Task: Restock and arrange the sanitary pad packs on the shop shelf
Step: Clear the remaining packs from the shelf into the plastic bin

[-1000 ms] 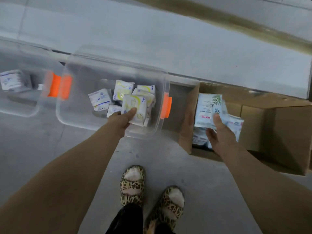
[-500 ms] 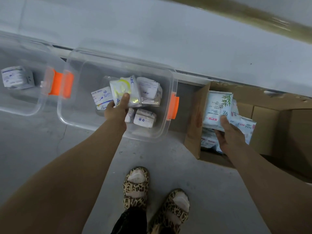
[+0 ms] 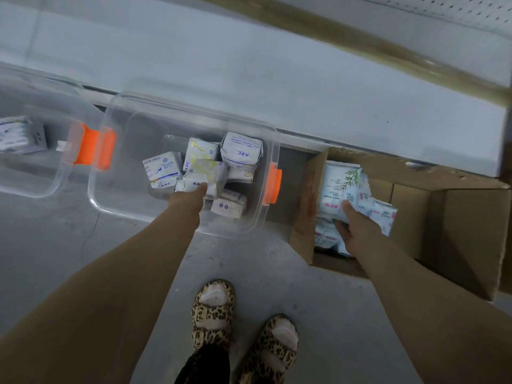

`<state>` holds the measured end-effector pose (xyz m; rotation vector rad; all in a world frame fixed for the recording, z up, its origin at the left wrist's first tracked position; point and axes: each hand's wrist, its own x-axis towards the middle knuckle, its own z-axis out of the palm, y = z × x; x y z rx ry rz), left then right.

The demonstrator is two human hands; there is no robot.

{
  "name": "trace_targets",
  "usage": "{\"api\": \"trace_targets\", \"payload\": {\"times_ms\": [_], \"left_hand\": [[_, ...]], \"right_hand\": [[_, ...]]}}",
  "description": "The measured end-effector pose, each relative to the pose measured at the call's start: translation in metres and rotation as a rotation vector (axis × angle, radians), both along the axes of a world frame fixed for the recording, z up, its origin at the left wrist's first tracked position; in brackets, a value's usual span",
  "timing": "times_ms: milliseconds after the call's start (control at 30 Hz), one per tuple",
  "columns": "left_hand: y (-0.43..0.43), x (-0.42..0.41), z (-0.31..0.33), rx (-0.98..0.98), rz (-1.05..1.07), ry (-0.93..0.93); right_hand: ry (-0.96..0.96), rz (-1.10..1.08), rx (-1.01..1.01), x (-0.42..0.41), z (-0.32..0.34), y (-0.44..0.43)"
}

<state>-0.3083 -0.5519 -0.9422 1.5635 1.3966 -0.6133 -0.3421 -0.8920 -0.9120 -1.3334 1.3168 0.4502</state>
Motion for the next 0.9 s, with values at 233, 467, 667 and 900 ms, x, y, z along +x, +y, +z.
{"api": "trace_targets", "payload": {"times_ms": [233,467,667,900], "left_hand": [[-0.004,-0.002,0.095,0.031,-0.091,-0.112],[-0.015,0.02,0.263,-0.054,-0.183,-0.368],[-0.02,0.034,0.444,0.015,-0.405,-0.581],[-0.001,0.027,0.675,0.3,-0.596,-0.854]], "right_hand": [[0.087,0.041,-0.027,0.014,0.081,0.011],[0.028,0.392,-0.142,0.042,0.241,0.042],[-0.279,0.92,-0.394,0.065,0.418,0.064],[-0.57,1.315,-0.616,0.088,0.653,0.1]]}}
